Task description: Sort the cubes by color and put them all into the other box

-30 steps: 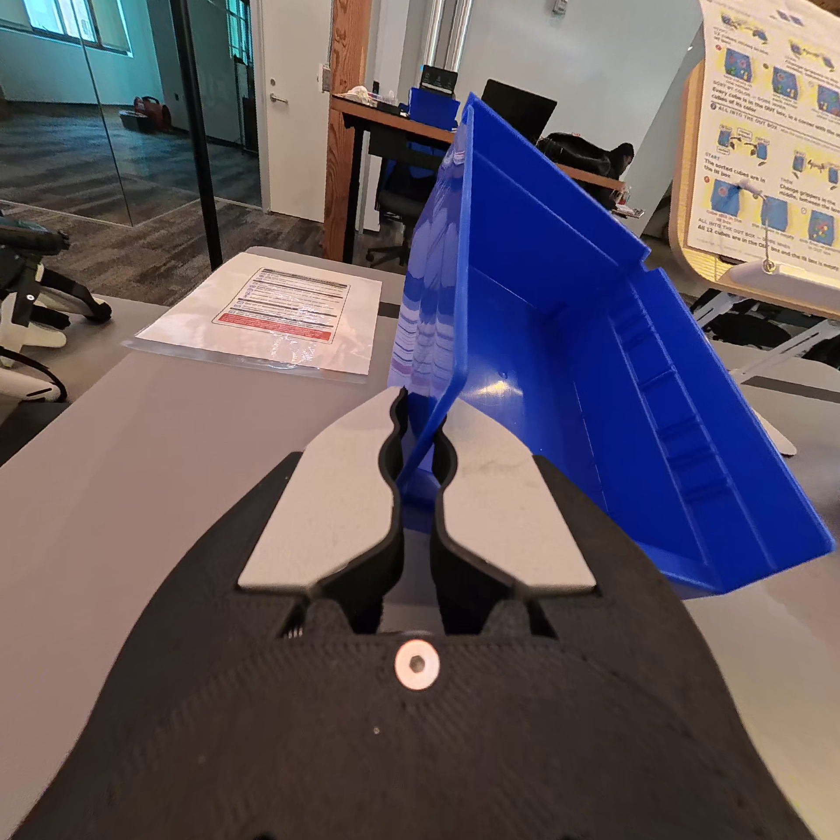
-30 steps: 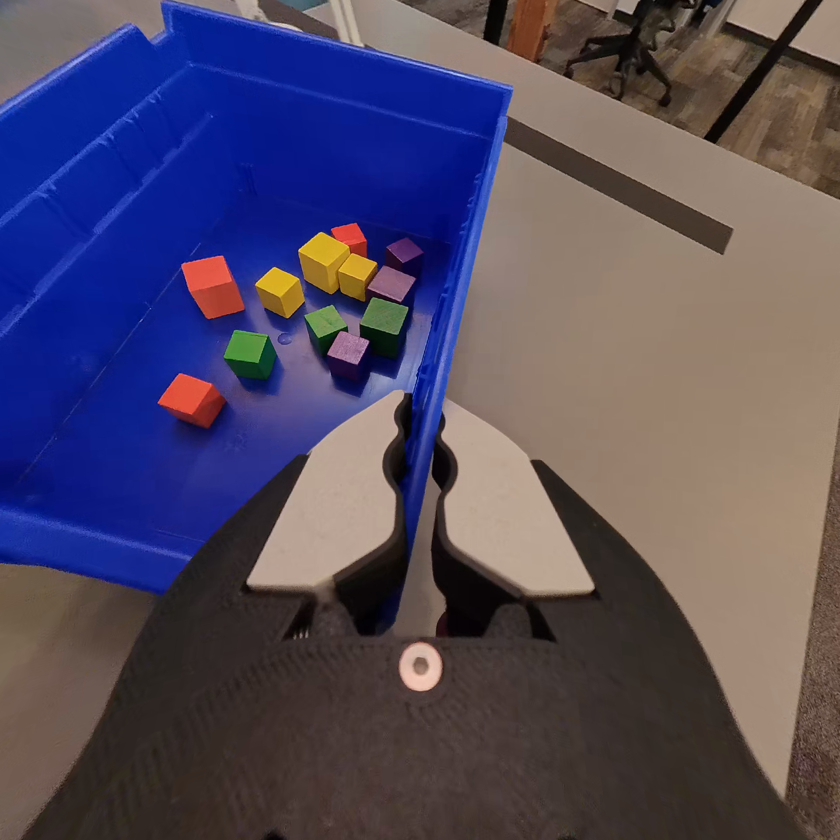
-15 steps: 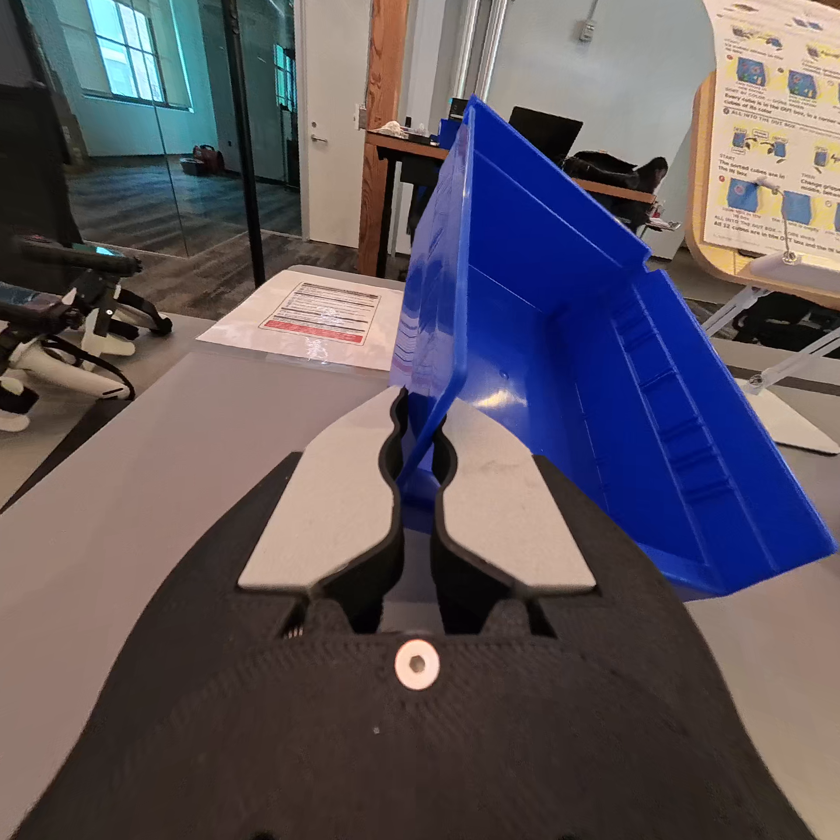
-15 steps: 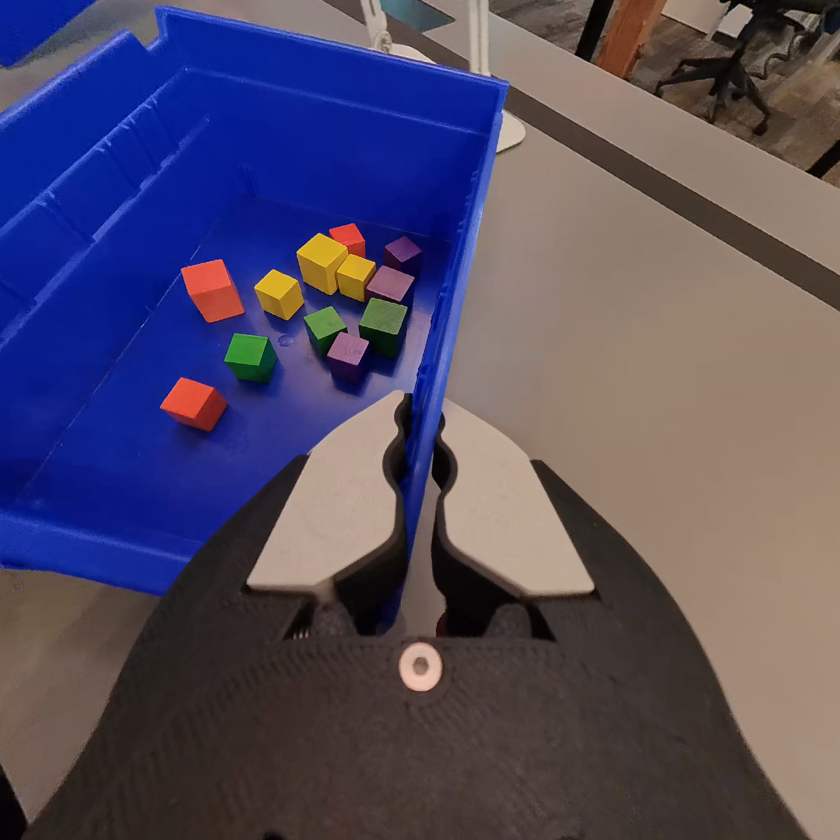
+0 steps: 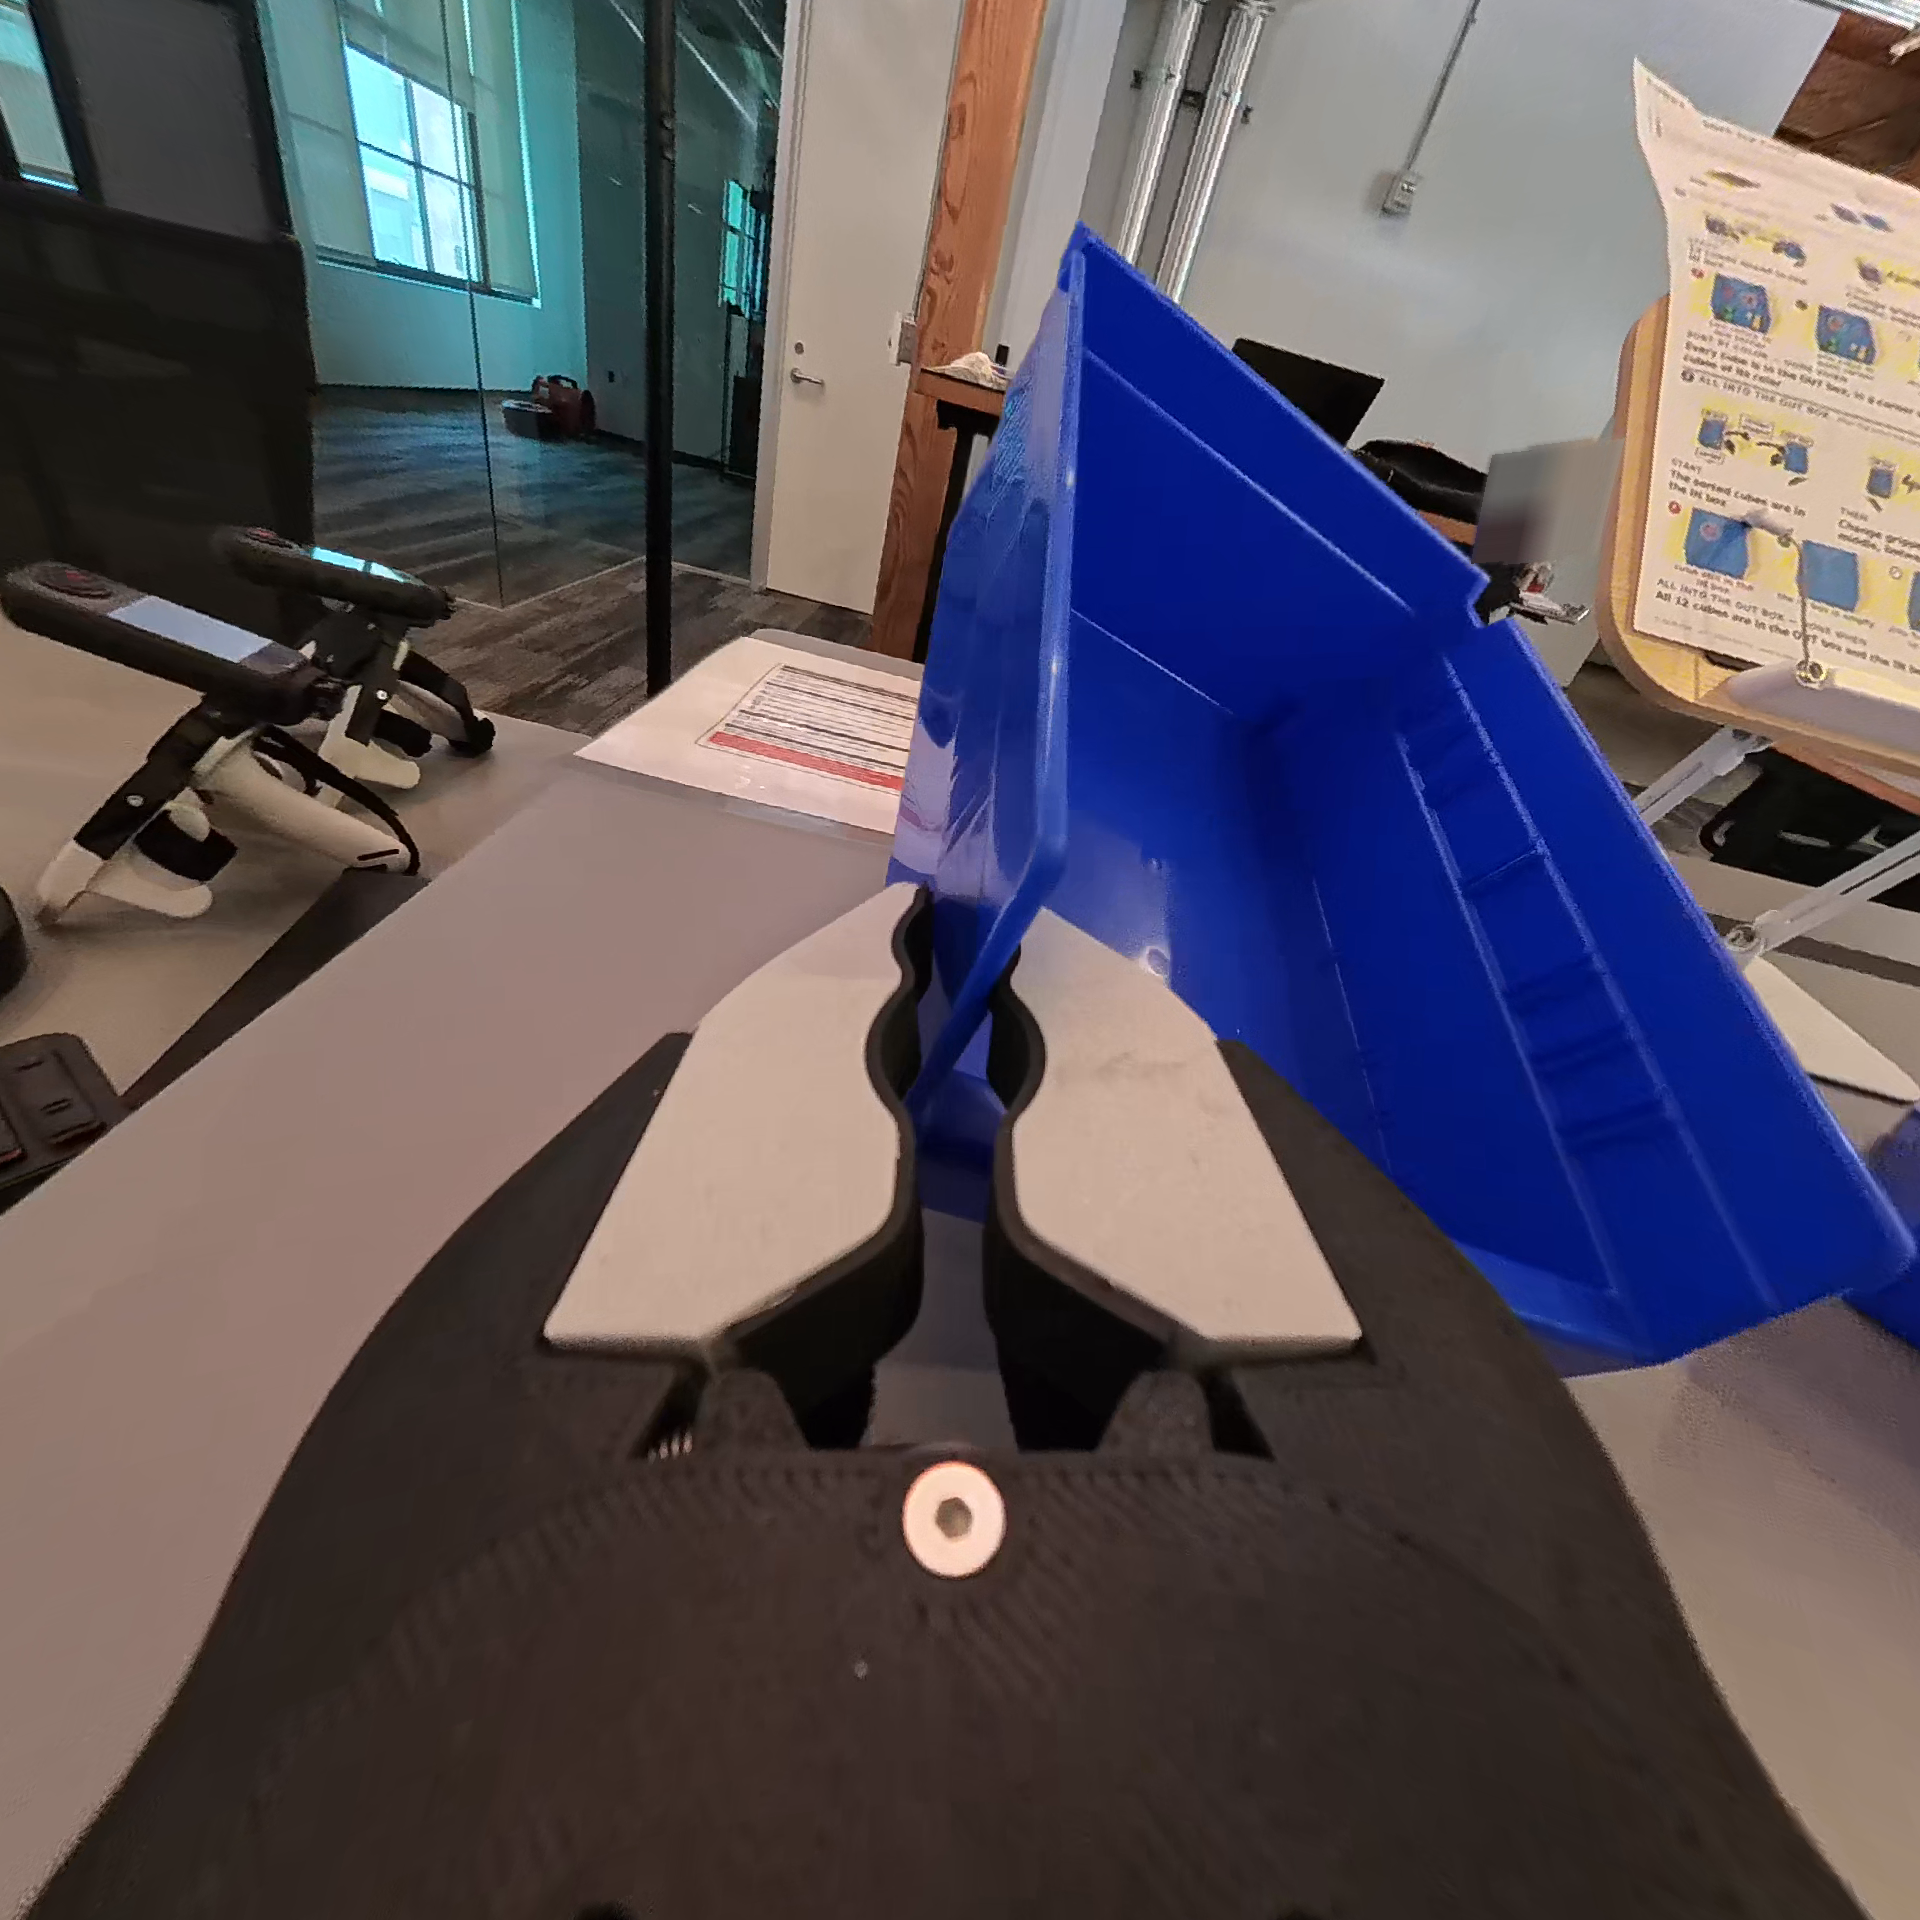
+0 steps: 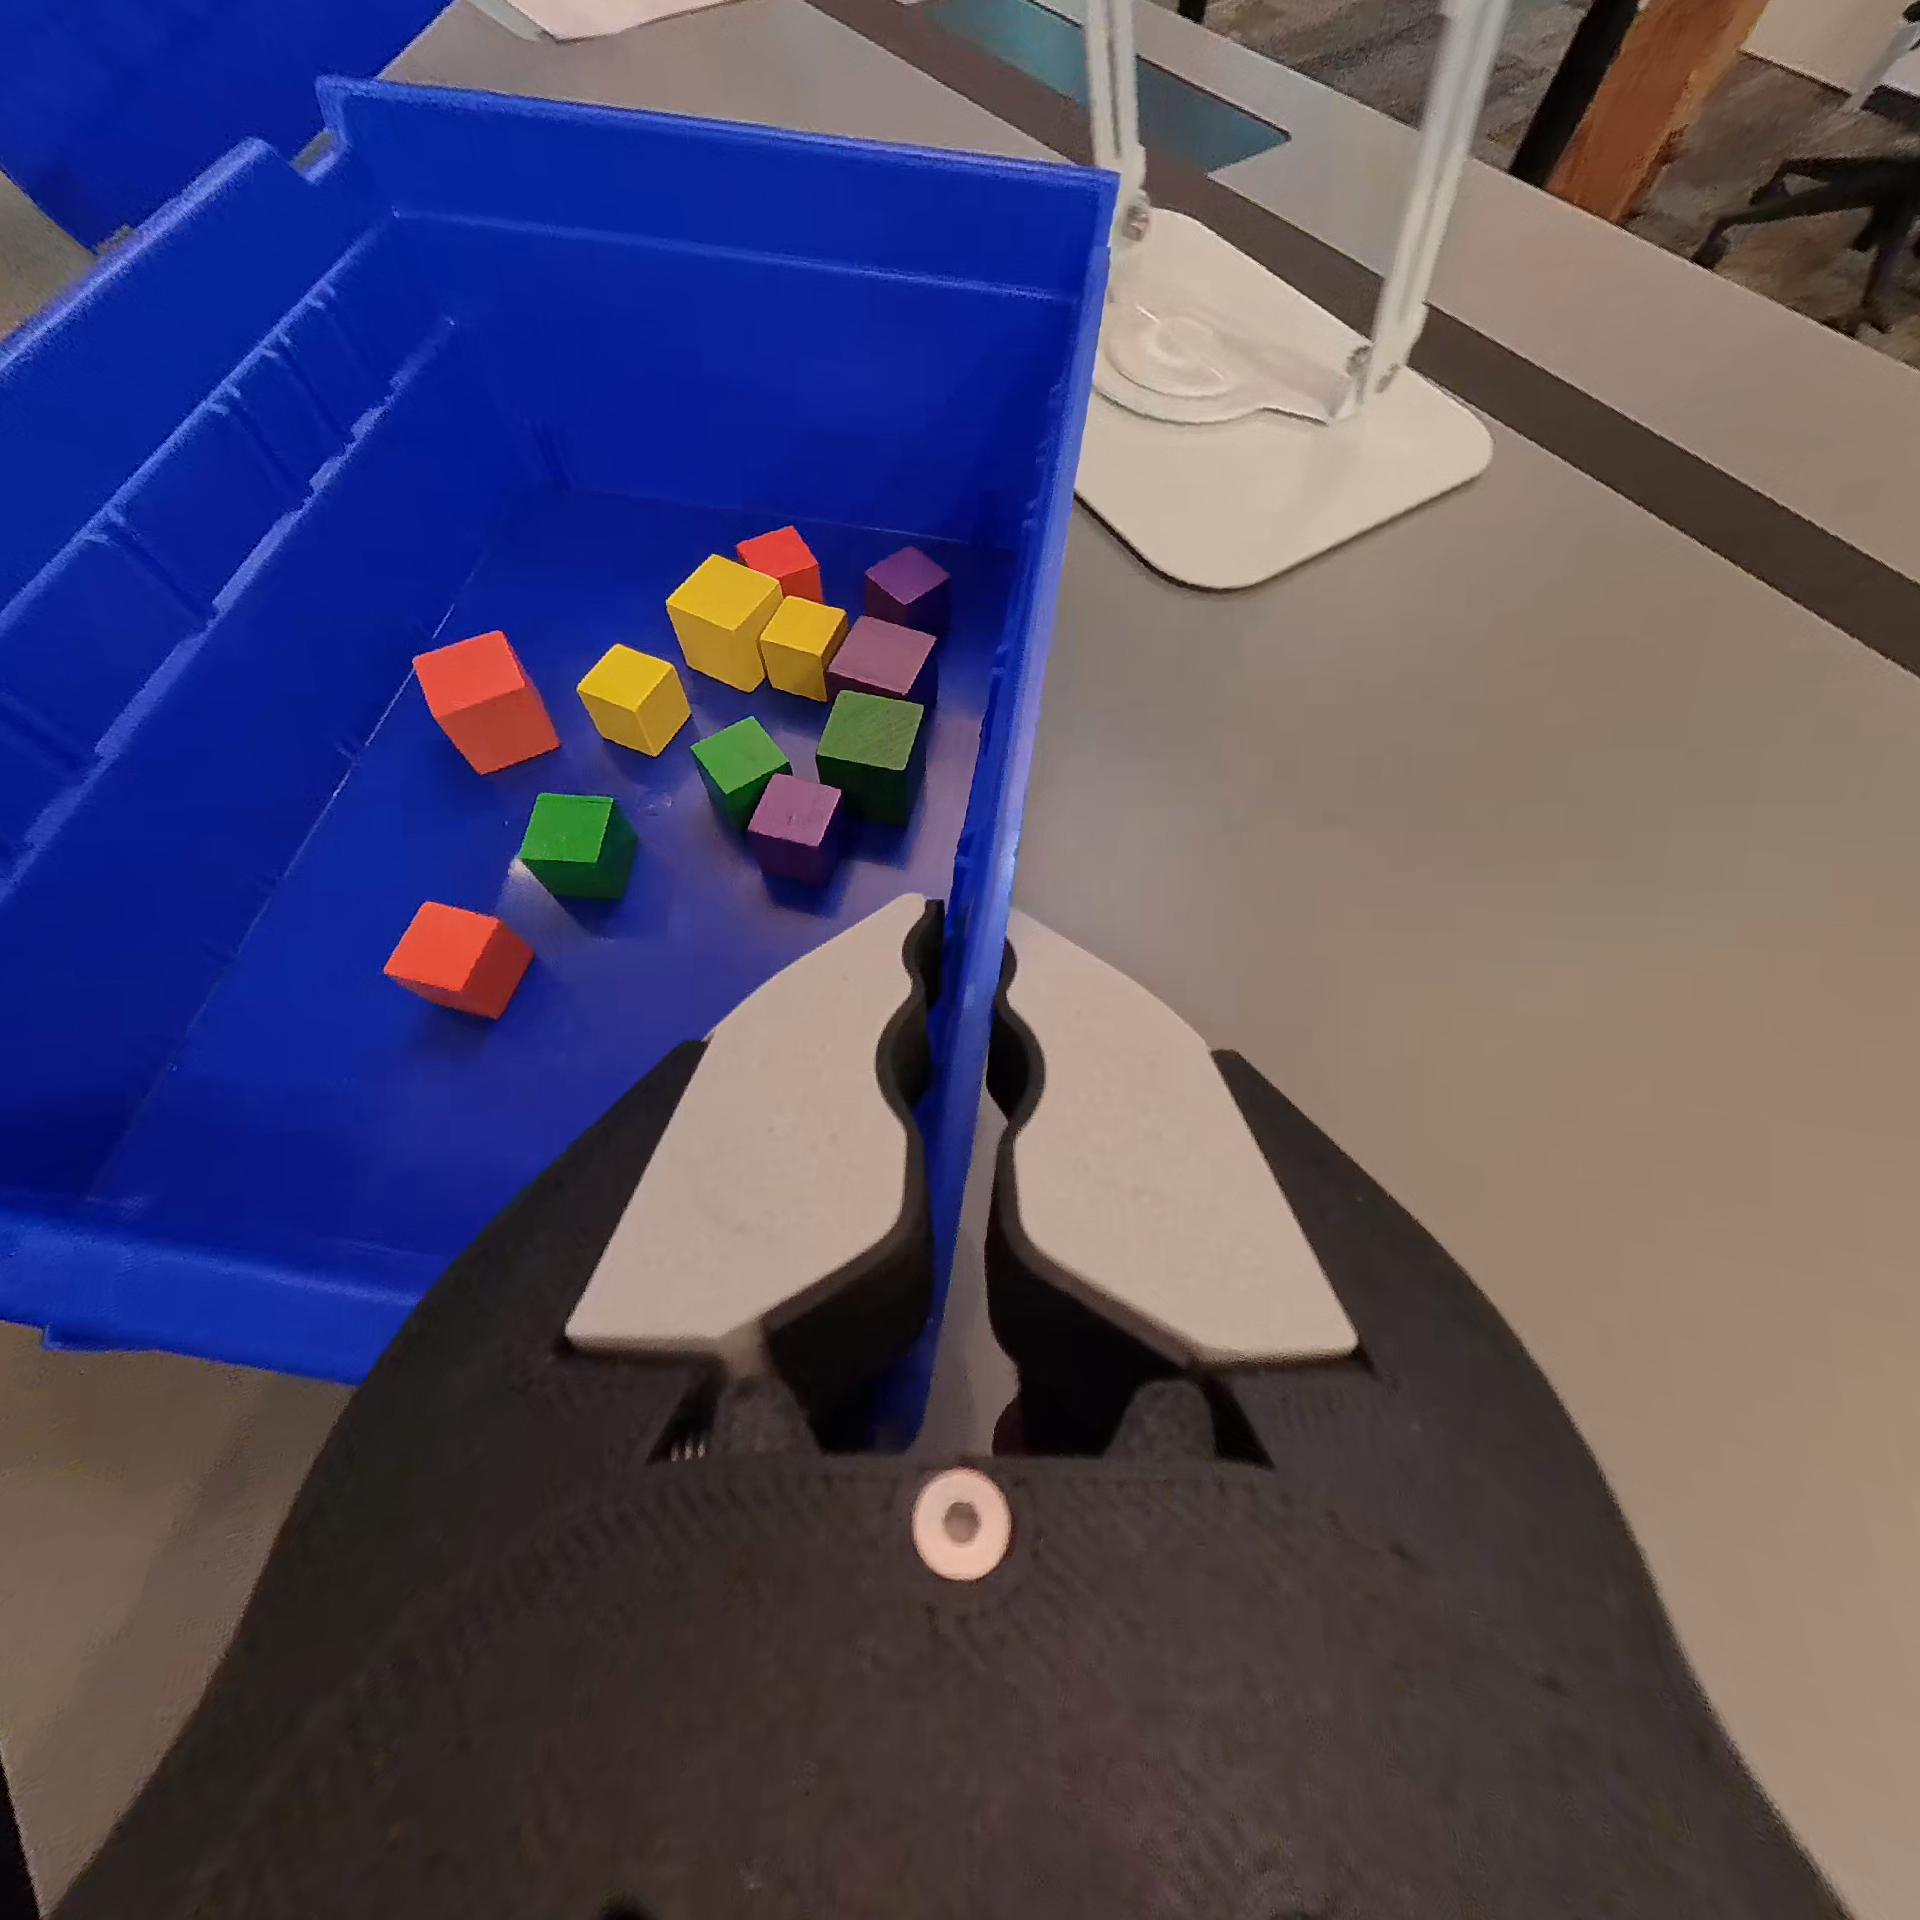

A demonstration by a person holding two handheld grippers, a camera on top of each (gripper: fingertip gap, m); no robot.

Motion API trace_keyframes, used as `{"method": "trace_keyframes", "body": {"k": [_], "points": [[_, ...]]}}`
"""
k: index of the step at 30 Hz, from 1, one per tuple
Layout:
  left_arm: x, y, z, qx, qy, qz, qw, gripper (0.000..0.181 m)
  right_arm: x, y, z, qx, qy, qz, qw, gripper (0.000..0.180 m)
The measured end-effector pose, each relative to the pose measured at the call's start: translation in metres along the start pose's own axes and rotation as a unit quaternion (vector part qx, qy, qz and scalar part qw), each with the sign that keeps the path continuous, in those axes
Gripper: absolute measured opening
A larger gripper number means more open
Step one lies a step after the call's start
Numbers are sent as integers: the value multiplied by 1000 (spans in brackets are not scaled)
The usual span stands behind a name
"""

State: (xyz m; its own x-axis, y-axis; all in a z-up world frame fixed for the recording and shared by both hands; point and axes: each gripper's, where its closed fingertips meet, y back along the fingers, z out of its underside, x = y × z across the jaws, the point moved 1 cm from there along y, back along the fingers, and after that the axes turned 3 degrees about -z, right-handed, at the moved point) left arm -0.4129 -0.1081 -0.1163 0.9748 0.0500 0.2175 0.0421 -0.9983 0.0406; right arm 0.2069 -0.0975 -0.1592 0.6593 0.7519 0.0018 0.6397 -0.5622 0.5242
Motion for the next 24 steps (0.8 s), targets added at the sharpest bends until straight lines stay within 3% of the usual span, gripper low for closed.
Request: {"method": "trace_keyframes", "body": {"k": [16,20,24], "points": [[-27,44,-14,14,14,-36,999,7,-65,-88,-55,11,20,-69,997,7],[-33,51,-14,18,27,-40,999,8,-69,-82,-68,24,61,-88,994,45],[-37,59,-16,26,31,-44,998,7,-86,-48,-86,51,201,-142,968,49]]}}
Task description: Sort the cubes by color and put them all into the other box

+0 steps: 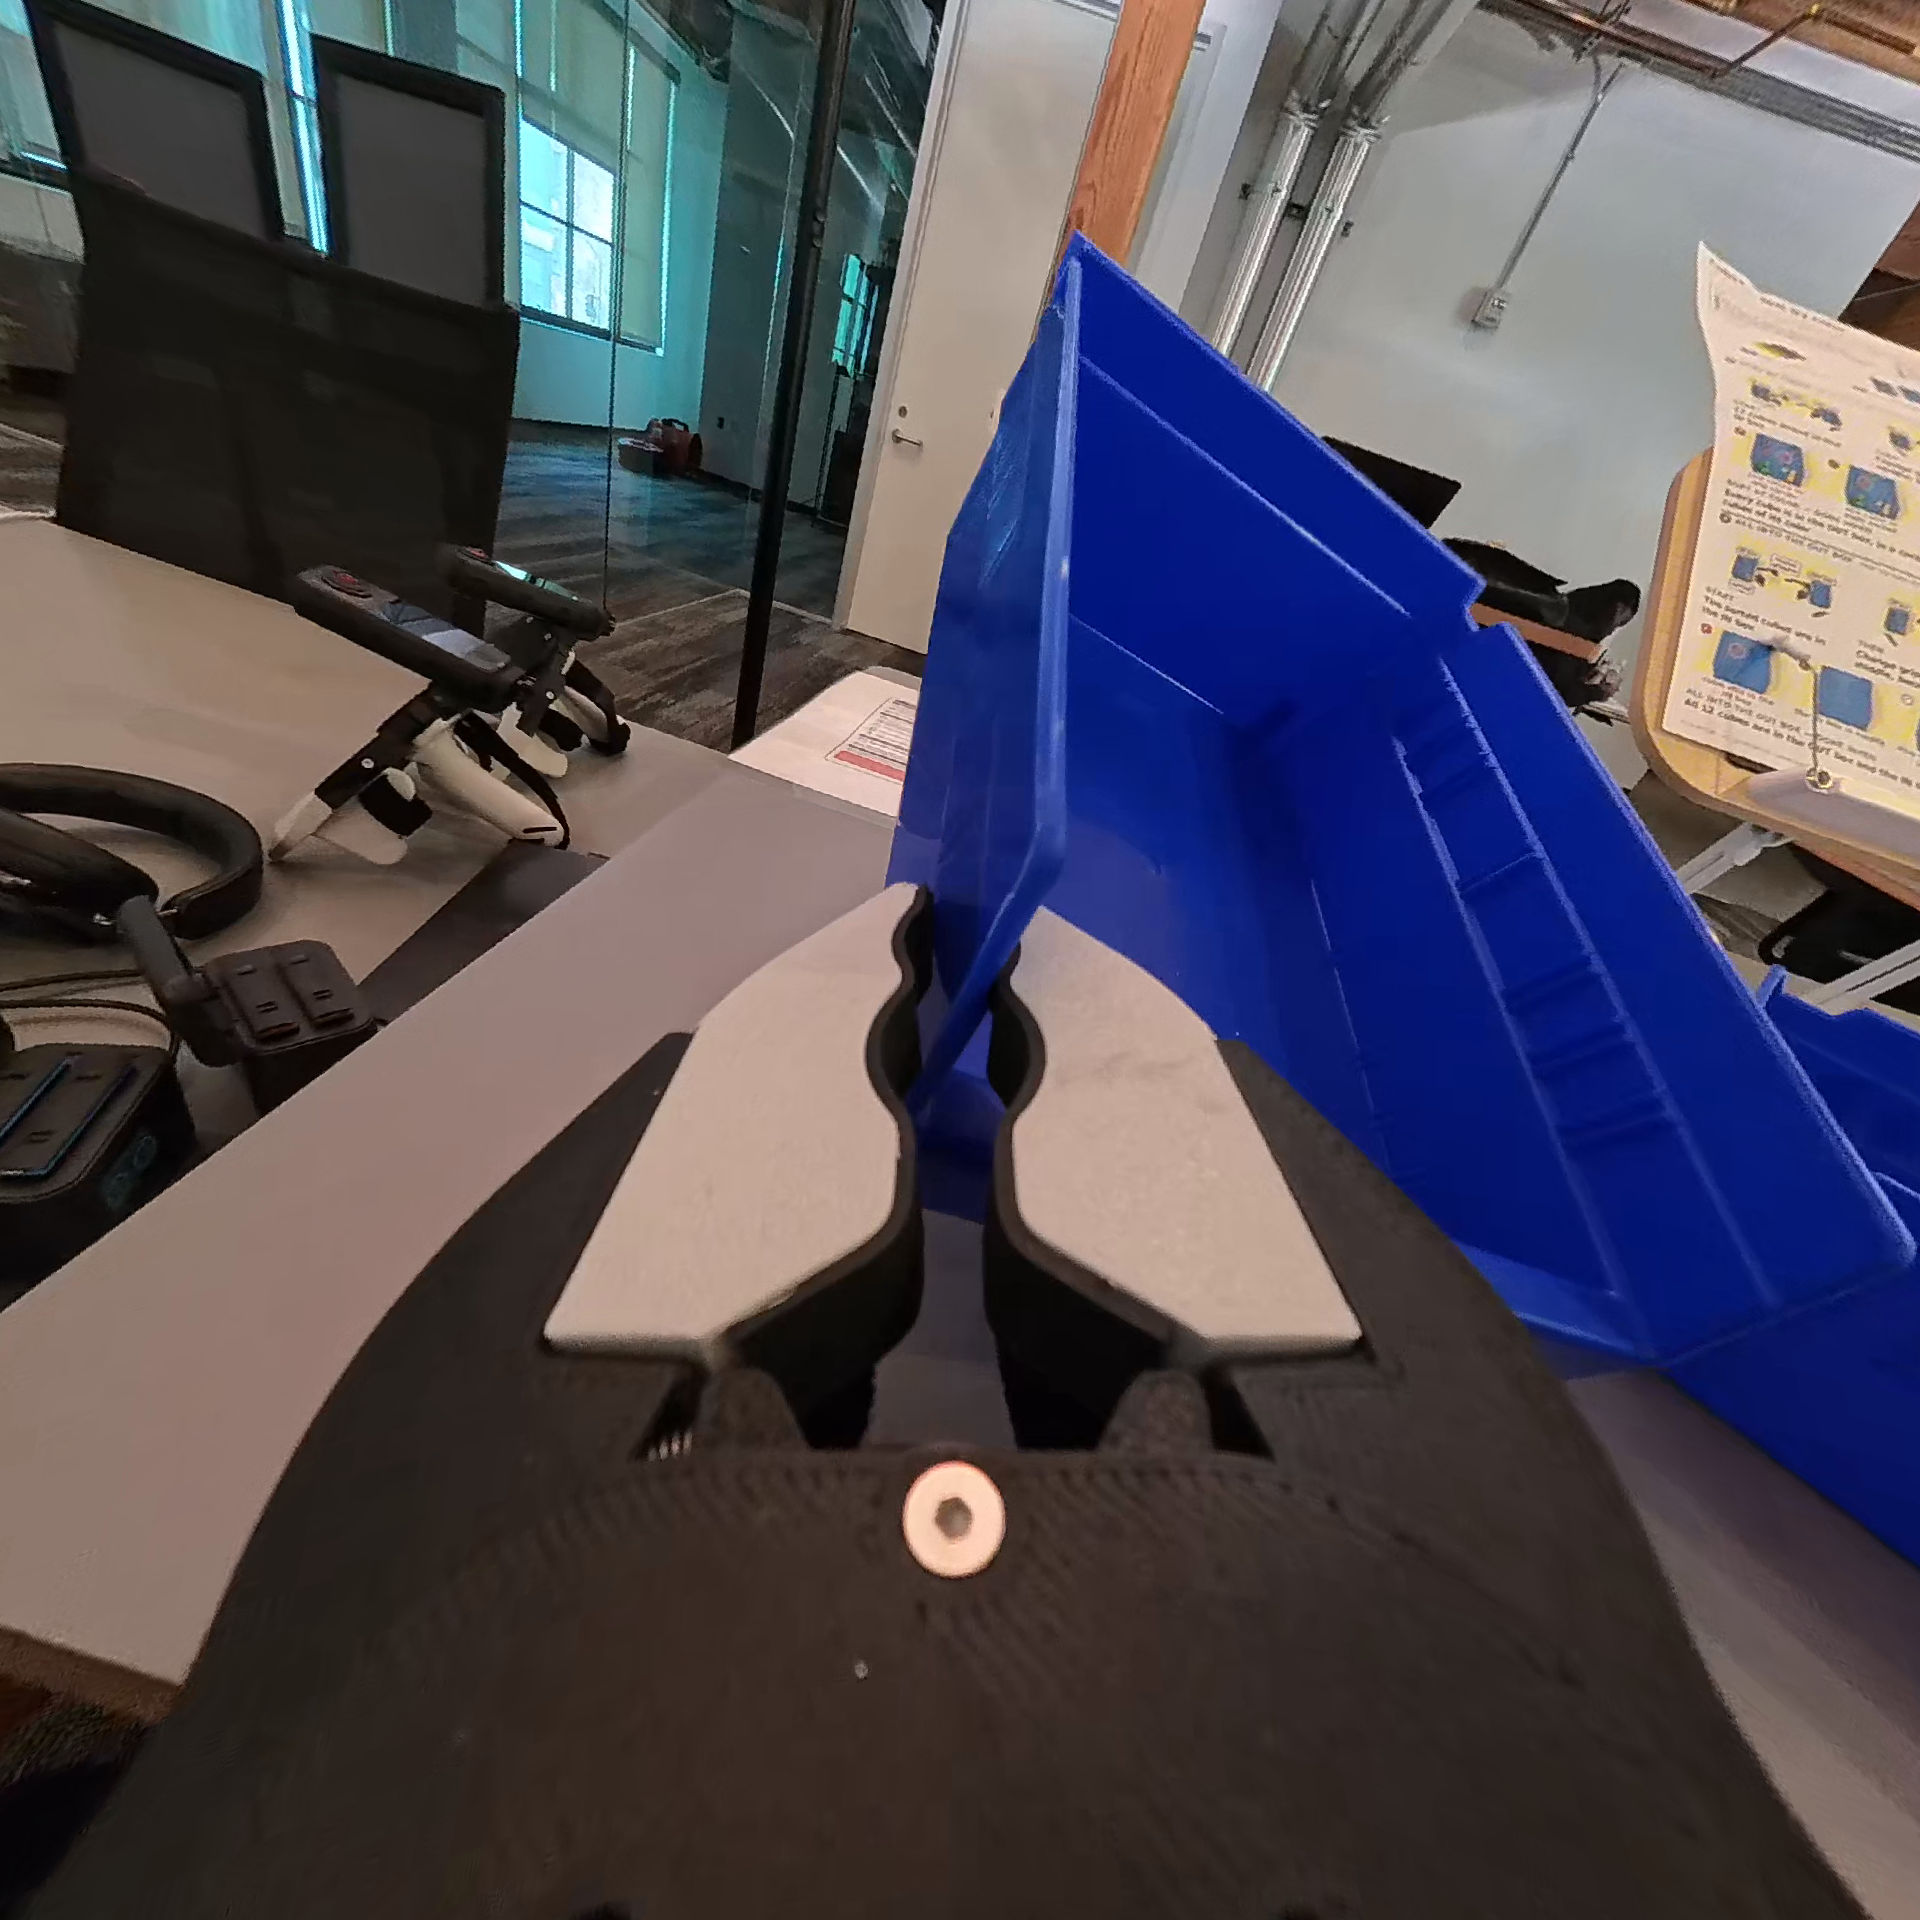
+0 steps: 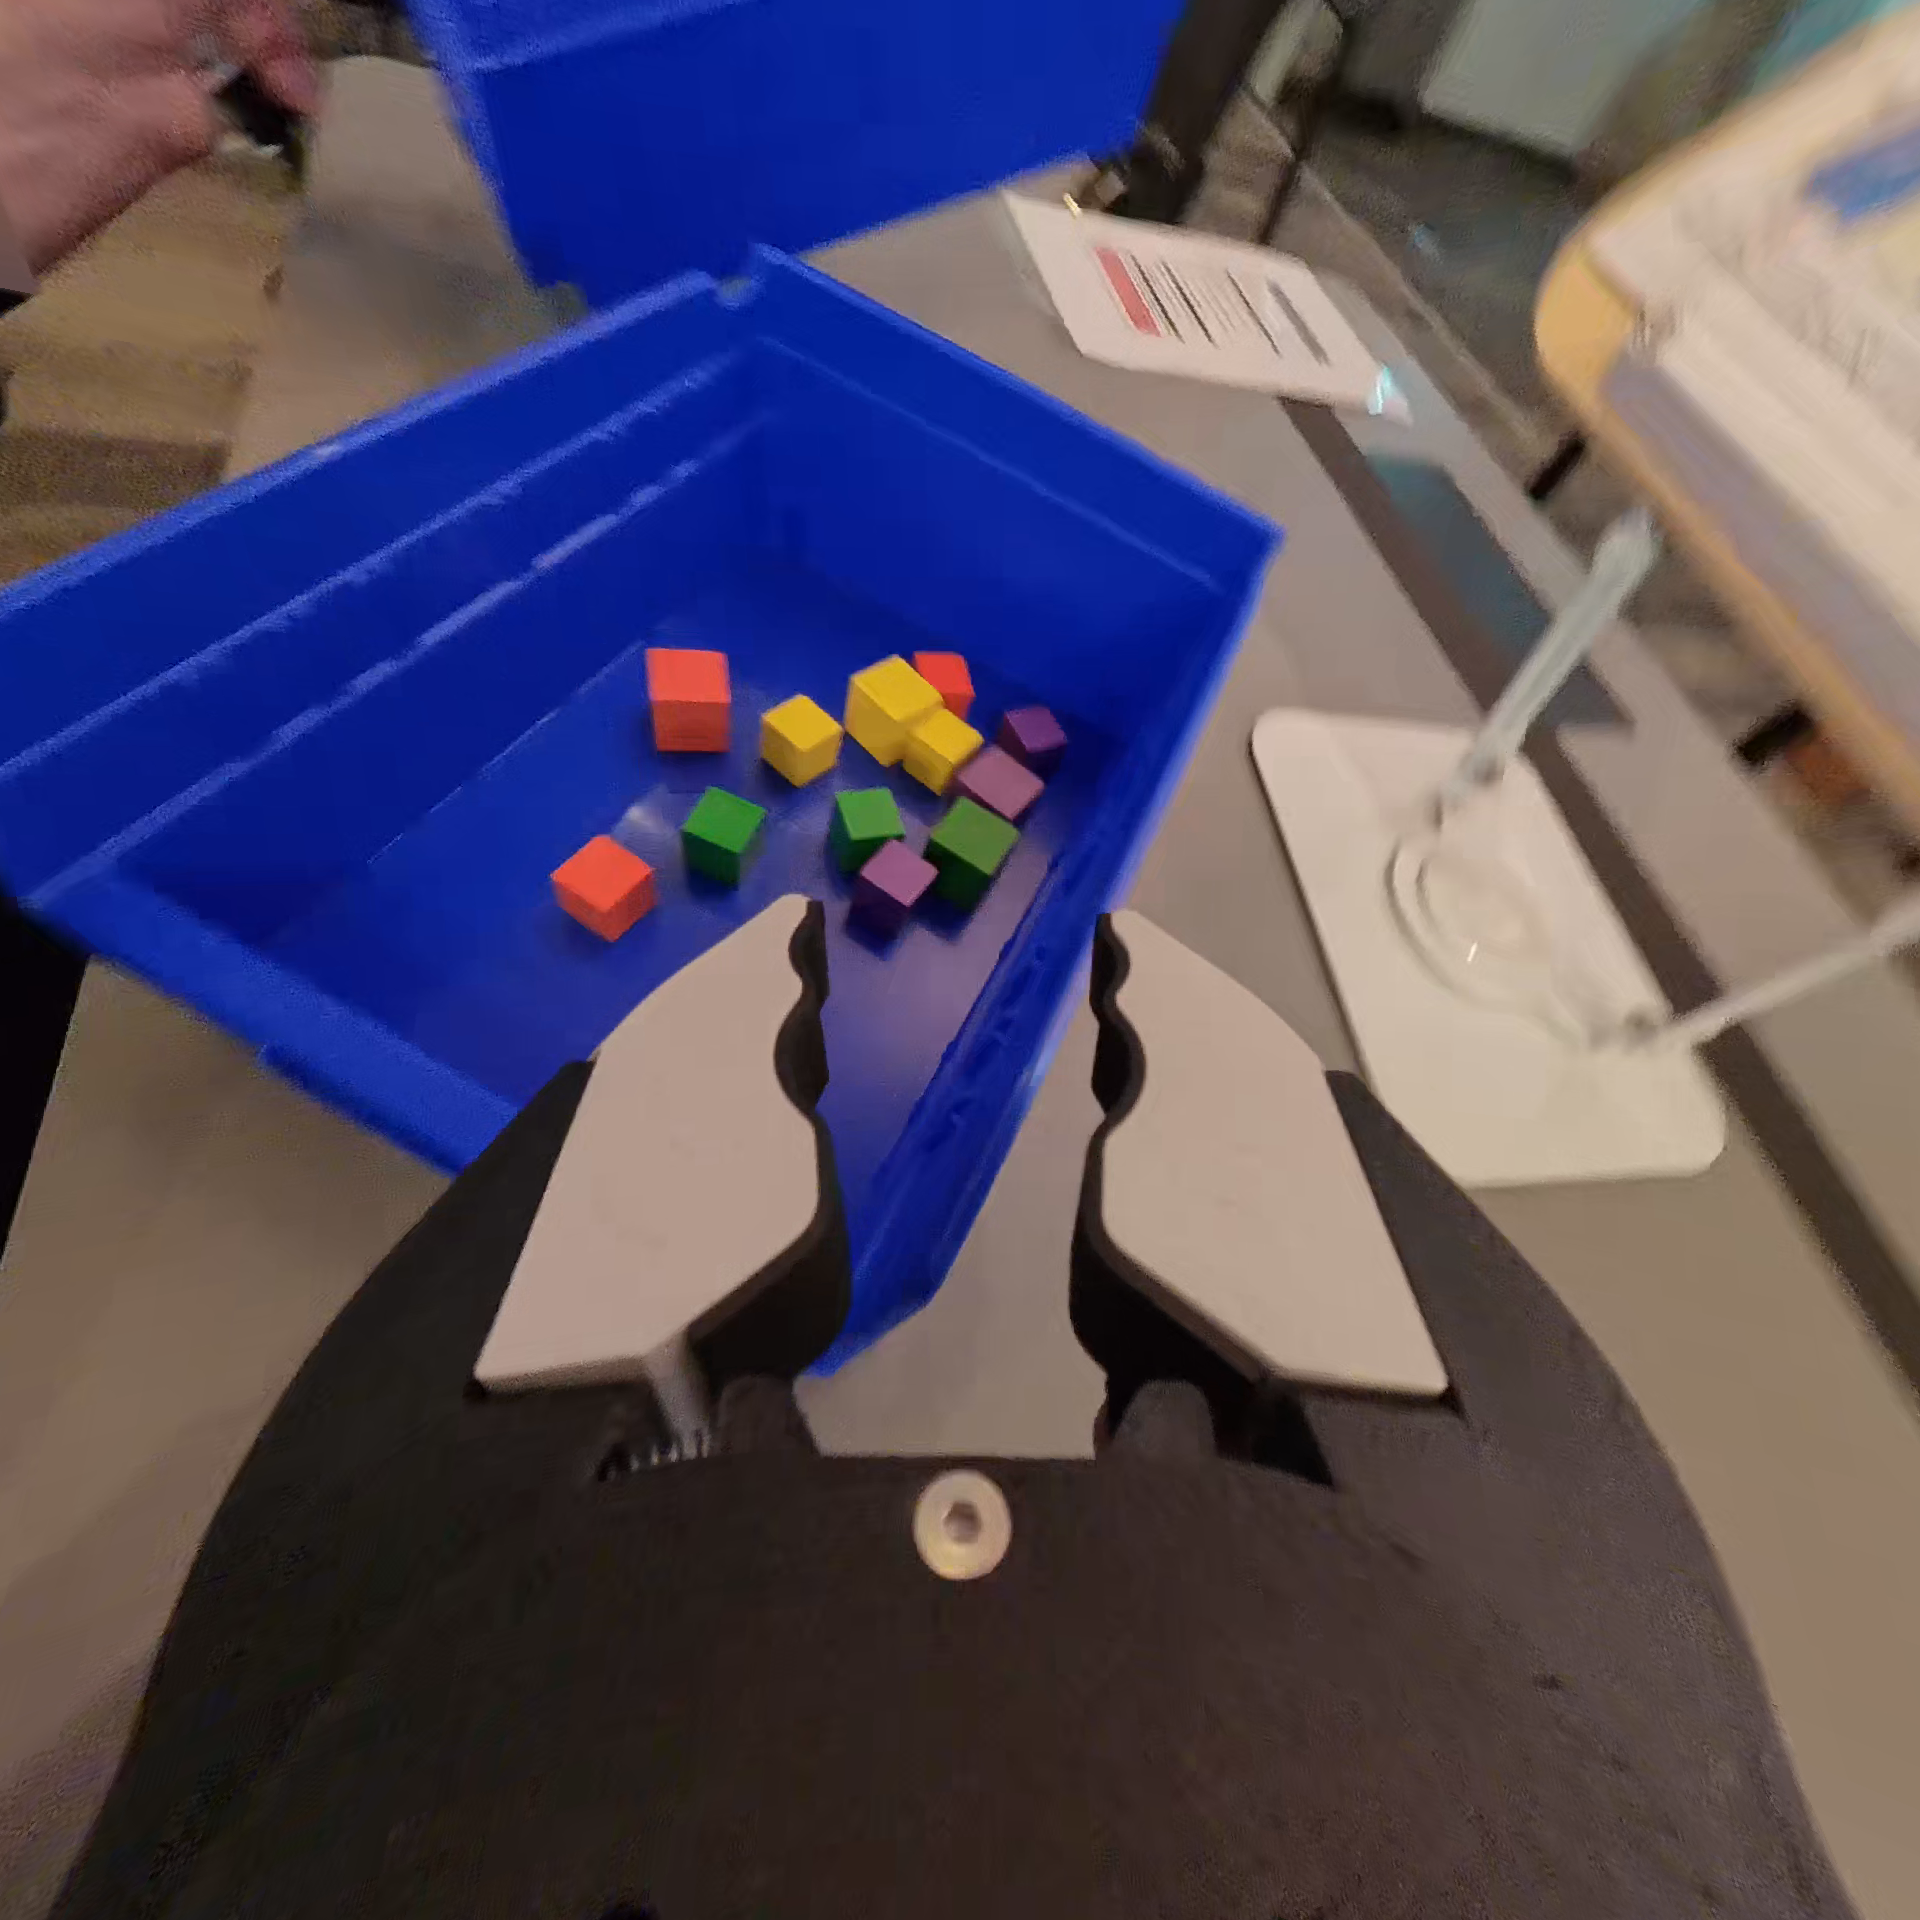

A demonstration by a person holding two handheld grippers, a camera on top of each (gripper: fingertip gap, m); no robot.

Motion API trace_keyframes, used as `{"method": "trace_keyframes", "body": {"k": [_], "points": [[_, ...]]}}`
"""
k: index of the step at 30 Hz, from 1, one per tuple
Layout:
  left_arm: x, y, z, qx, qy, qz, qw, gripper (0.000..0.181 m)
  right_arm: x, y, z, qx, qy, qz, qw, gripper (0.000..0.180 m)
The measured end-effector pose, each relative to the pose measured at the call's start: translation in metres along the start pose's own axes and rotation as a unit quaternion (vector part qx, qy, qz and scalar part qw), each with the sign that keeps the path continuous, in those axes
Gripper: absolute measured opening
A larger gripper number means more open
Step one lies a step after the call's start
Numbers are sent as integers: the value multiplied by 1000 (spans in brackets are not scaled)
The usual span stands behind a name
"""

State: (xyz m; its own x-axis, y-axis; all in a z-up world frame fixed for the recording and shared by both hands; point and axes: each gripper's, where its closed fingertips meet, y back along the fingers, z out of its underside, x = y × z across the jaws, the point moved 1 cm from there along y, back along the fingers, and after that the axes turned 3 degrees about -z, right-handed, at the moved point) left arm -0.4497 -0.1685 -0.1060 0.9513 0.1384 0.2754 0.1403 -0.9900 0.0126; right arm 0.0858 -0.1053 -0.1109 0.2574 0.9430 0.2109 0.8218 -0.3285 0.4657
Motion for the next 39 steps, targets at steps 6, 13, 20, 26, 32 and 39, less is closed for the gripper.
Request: {"method": "trace_keyframes", "body": {"k": [6,13,20,26,32,39], "points": [[-5,10,-3,9,14,-3,1000,8,-66,5,0,-100,202,-168,960,54],[-11,28,1,6,23,-9,1000,7,-102,-16,50,-266,296,-289,871,48],[-26,39,-3,22,36,-25,999,8,-114,-23,61,-309,308,-339,833,20],[-33,47,-1,24,38,-33,998,8,-113,-48,48,-320,286,-325,843,20],[-40,53,2,23,39,-40,998,8,-104,-92,26,-325,261,-305,856,20],[-47,55,1,28,41,-46,998,8,-89,-145,1,-341,219,-280,870,20]]}}
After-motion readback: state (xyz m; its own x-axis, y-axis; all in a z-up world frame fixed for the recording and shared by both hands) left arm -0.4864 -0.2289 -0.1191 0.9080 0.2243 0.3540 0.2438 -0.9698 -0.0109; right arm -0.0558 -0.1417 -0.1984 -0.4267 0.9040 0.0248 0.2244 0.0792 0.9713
